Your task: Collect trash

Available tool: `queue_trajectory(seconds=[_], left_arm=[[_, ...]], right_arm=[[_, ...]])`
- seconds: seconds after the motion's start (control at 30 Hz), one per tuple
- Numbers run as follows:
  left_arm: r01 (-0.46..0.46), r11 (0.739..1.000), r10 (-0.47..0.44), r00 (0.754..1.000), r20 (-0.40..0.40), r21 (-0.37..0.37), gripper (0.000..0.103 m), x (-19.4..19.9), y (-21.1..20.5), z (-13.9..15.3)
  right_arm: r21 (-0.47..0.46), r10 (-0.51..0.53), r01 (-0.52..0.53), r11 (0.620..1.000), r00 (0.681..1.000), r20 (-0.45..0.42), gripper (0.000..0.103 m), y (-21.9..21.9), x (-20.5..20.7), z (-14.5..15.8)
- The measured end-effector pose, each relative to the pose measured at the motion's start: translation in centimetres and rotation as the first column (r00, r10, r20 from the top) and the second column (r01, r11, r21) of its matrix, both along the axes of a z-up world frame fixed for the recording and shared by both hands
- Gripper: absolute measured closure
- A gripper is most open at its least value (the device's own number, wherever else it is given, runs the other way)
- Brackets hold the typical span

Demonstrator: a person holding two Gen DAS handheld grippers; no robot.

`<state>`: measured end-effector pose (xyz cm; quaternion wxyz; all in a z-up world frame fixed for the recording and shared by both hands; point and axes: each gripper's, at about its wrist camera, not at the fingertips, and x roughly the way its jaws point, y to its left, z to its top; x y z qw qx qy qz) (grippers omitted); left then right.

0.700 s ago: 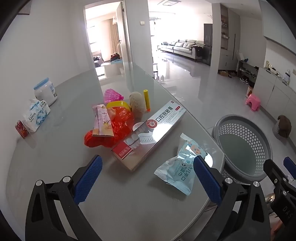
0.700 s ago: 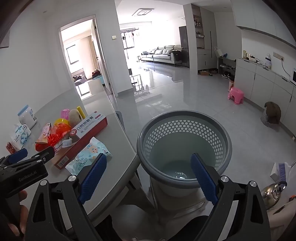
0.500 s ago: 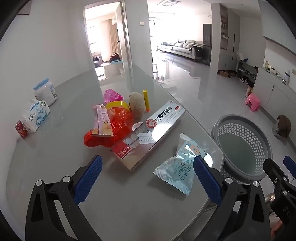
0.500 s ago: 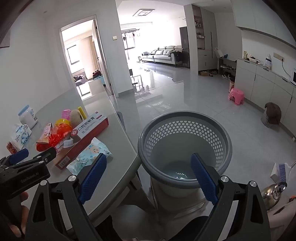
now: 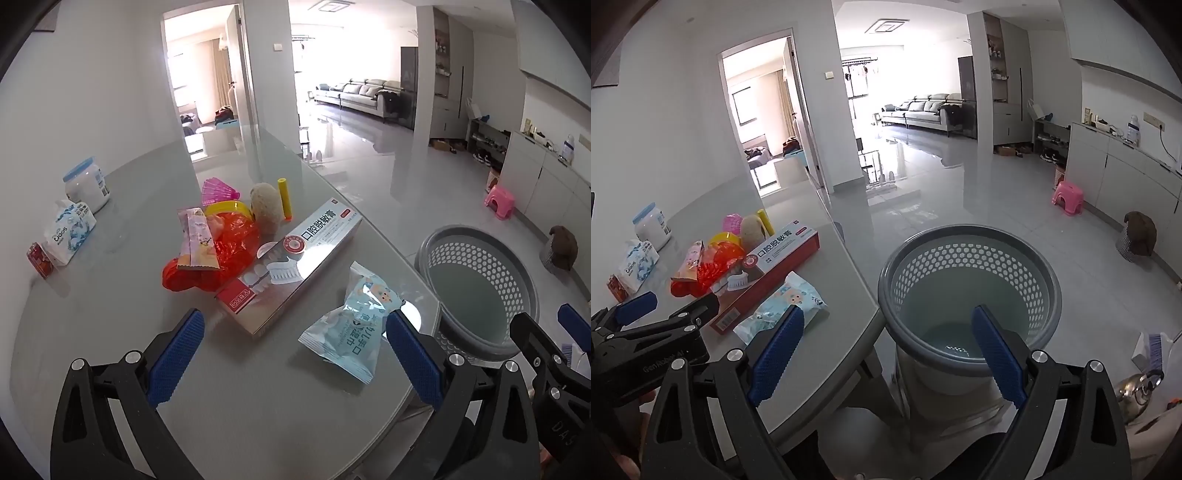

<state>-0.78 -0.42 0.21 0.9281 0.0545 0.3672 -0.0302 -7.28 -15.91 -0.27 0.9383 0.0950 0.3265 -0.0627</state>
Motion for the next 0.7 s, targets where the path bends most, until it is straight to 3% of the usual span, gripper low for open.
queue_trajectory(seconds=[0.7], left_arm=[[-0.001,1.0,0.001,1.0,0.011,-0.003,0.006,-0.31,0.05,0.23]], right_arm=[[-0.002,0.003,-0.003,1.0,1.0,0.014,0.015,-0.15,-0.55,0.57]])
